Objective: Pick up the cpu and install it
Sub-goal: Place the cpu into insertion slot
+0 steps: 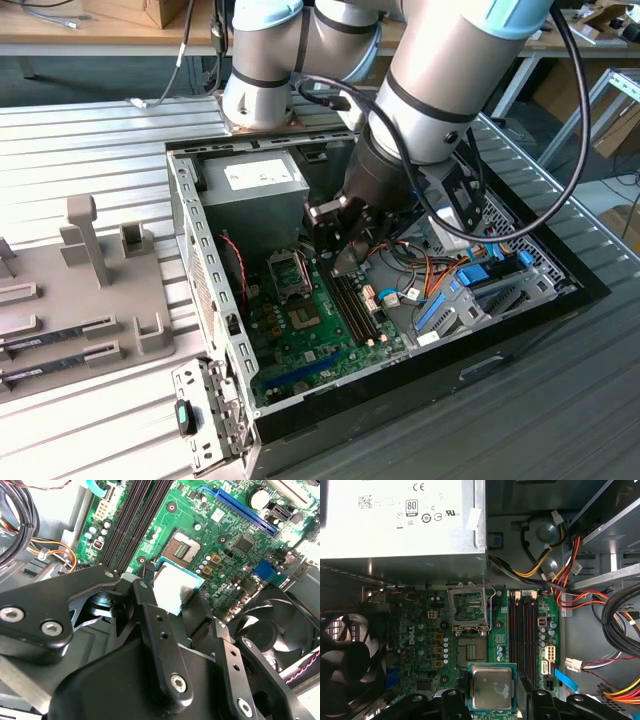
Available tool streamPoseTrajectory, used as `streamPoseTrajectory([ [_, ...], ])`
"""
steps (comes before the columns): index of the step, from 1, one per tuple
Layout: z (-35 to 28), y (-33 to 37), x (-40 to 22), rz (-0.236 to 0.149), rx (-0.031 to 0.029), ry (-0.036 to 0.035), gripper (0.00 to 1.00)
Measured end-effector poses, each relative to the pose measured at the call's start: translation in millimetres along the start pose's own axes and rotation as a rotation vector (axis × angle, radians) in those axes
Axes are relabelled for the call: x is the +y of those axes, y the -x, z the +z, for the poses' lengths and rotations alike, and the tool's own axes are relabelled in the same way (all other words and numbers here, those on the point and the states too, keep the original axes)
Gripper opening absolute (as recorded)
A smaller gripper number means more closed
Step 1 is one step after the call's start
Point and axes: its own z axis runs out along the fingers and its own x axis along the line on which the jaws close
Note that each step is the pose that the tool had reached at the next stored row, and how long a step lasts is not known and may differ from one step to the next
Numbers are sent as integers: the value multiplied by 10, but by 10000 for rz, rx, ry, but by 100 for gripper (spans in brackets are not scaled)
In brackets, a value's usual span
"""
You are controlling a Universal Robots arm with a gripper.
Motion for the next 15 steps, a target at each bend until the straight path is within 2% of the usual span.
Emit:
streamPoseTrajectory([
  [10, 23, 0, -5, 0, 0, 0, 47],
  [15, 57, 0, -11, 0, 0, 0, 47],
])
